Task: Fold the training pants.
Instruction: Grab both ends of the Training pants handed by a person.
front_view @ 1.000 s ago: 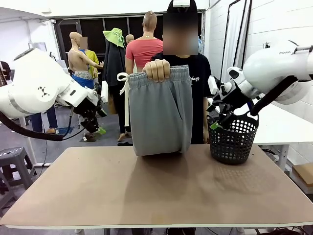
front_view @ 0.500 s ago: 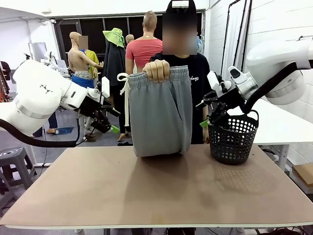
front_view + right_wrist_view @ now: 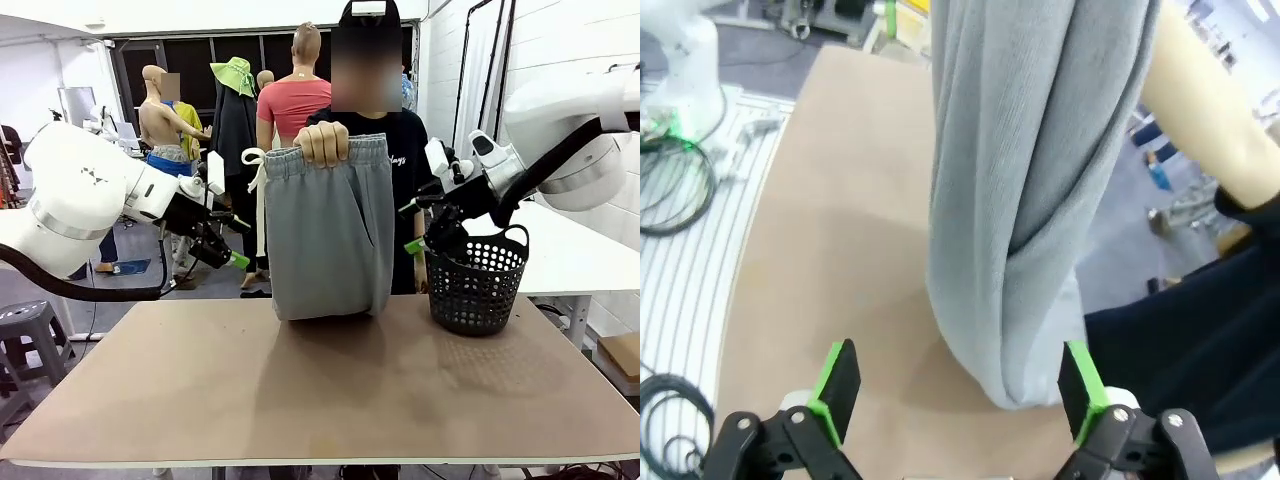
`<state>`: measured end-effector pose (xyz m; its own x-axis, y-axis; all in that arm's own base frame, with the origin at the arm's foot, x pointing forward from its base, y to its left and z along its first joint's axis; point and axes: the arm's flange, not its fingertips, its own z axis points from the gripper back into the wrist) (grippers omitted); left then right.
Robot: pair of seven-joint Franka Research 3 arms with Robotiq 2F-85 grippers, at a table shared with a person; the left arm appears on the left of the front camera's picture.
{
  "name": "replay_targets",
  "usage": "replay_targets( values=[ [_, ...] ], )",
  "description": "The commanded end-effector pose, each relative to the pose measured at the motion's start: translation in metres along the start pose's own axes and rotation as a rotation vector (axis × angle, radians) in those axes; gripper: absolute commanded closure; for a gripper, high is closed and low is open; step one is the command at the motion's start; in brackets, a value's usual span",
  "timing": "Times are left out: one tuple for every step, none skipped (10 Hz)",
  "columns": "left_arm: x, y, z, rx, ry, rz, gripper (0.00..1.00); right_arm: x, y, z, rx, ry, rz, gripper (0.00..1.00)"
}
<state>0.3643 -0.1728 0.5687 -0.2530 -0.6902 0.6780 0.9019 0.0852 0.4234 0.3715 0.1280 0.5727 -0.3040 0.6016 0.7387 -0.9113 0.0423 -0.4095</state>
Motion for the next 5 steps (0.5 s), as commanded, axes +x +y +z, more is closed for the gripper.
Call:
replay_targets(
  values=[
    [-0.0061,0.0052,-0.0124,0.001,-0.148,-0.027,0.00,0.0000,-0.0047,-0.0132,-0.065,-0.130,0.042,0.00],
    [-0.0075,0.0055,-0.0144,0.009,-0.162,-0.031,0.00,-0.0001,-0.0047,-0.0143,-0.079,-0.151,0.054,0.00],
    [-0.0092,0.0050,-0.0146,0.008,-0.185,-0.026,0.00,0.0006,-0.0040,-0.0154,-0.093,-0.178,0.062,0.00],
    [-0.0085,0.0061,-0.0145,0.026,-0.231,-0.027,0.00,0.0011,-0.0041,-0.0177,-0.088,-0.199,0.061,0.00],
    [-0.0060,0.0073,-0.0164,0.057,-0.259,-0.031,0.00,0.0016,-0.0042,-0.0195,-0.064,-0.235,0.060,0.00]
  ],
)
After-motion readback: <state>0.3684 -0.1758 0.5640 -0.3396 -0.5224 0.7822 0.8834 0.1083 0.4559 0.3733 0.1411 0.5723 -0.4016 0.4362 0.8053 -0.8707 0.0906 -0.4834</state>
